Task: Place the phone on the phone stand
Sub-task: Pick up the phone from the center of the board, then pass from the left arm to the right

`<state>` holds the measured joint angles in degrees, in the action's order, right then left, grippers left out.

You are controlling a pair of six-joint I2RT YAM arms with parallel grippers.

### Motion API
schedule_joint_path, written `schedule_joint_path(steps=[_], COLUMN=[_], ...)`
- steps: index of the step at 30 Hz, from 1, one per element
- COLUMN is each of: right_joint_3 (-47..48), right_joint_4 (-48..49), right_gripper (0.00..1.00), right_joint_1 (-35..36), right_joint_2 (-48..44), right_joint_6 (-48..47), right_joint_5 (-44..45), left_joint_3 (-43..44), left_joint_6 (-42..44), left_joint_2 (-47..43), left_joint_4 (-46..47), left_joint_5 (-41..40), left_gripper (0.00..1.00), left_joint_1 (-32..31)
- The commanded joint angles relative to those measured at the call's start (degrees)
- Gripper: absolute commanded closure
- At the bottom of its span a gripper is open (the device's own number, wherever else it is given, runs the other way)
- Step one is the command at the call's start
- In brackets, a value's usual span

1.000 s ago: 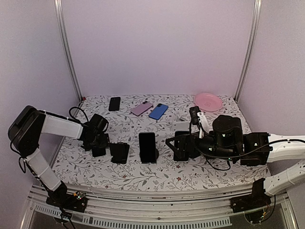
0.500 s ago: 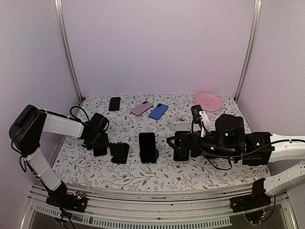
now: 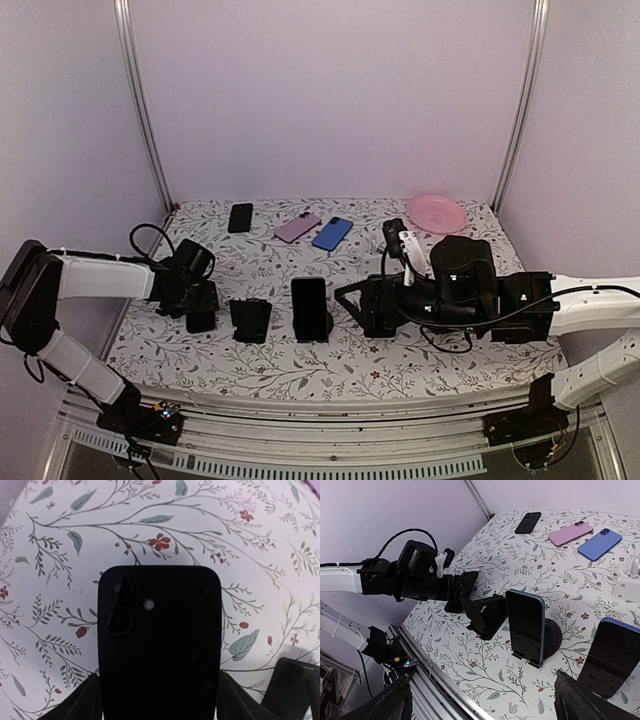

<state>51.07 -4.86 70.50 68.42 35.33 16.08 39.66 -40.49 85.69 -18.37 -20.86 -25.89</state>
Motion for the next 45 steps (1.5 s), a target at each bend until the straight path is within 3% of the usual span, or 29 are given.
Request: schedule_joint_path(steps=[1,11,25,31,45], right_joint_3=[3.97,11.97,32.19,37.35,39.74], right_joint_4=[1.74,2.89,5.56,6.45,8.60], right_gripper=[0.01,0.01,0.01,0.01,0.00], right_joint_1=[0.44,0.10,-6.23,-7.98,-9.24], right_joint_2=[2.40,9.74,29.05,35.30,41.87], right_joint_6=[-1.56,-4.42,-7.47,-6.30,-1.58], right_joint_5=[-0.43,-1.00,-16.02,-19.11,-22.93], left_joint_3=[-0.64,-1.43,-0.07,0.39,0.93], left_joint_6=[1.28,4.67,11.58,14.54,18.74], left_joint_2=[-4.74,-15.22,-27.75,-29.90,-30.70], left_joint_4=[0.51,1.43,5.50,8.08,15.52], left_joint_5=[-1.64,0.27,0.90,-0.19,-4.06], left_gripper=[0.34,0.34,0.36,0.36,0.37], left_joint_1=[-0.47,-1.98,-11.13,-16.88,-29.75])
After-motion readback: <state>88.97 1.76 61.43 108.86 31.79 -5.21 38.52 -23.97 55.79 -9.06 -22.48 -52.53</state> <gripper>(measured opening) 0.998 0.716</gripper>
